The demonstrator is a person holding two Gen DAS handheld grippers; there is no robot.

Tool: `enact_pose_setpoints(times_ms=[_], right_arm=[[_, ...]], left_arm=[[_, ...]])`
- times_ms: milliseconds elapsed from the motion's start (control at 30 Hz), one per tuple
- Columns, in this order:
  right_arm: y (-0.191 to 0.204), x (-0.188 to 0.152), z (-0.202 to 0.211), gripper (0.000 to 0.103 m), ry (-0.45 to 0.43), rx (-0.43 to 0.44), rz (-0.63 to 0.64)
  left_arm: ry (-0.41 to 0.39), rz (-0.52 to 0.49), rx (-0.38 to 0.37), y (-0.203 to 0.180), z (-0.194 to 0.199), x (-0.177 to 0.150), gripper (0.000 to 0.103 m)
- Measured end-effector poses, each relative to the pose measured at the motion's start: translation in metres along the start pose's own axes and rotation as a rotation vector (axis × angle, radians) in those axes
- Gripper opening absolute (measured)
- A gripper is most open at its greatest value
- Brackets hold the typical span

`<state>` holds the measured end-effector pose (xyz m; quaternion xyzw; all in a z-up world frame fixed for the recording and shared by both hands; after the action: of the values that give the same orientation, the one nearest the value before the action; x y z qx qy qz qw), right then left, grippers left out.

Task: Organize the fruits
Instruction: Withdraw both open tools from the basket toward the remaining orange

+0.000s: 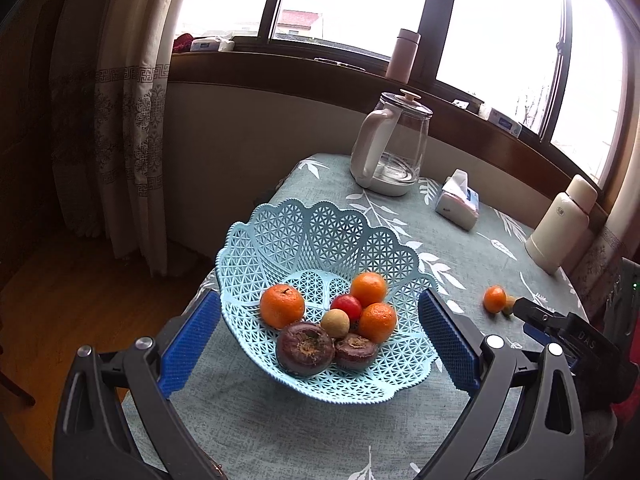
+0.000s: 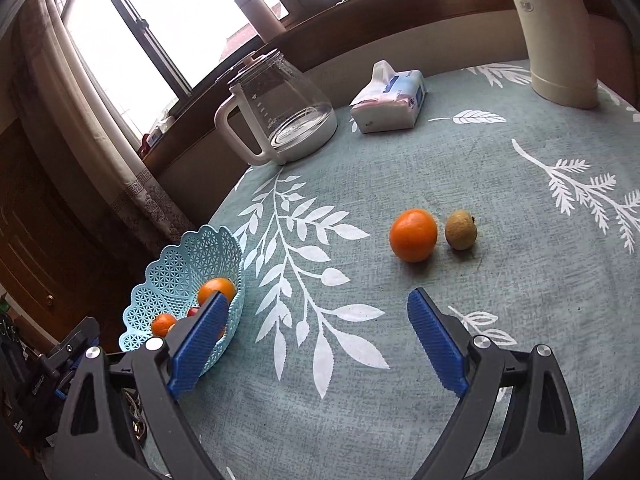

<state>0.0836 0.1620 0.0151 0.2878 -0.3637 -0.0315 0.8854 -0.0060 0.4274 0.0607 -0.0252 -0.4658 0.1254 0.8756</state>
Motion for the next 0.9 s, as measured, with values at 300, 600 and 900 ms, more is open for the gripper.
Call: enact_pose_setpoints(times_ms=[300, 600, 900], right_arm=[[-0.036, 0.012, 0.011, 0.09, -0.038, -0.045, -0.043], [-0.066, 0.026, 0.028, 0.09, -0.094, -0.108, -0.063], [-0.097, 0.038, 0.043, 0.09, -0.16, -0.217, -0.04]], left_arm=[[0.011, -0.041, -0.025, -0.026, -0.006, 0.002, 0.1], [0.029, -0.092, -0.069, -0.062, -0.014, 0.0, 0.1], [0.051, -0.179, -0.12, -0.112, -0.029, -0.003, 0.1]])
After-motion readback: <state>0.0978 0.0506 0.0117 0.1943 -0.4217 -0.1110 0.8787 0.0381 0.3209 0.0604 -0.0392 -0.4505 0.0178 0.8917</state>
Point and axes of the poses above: each gripper's, at about its wrist camera, not at the fingertips, and z roughly against the way its jaws point, y to its left, x to its top, the point moved 8 cm from there along -z, roughly the way its jaws point, and after that the axes turned 4 degrees about -z, right-handed, at the moved point
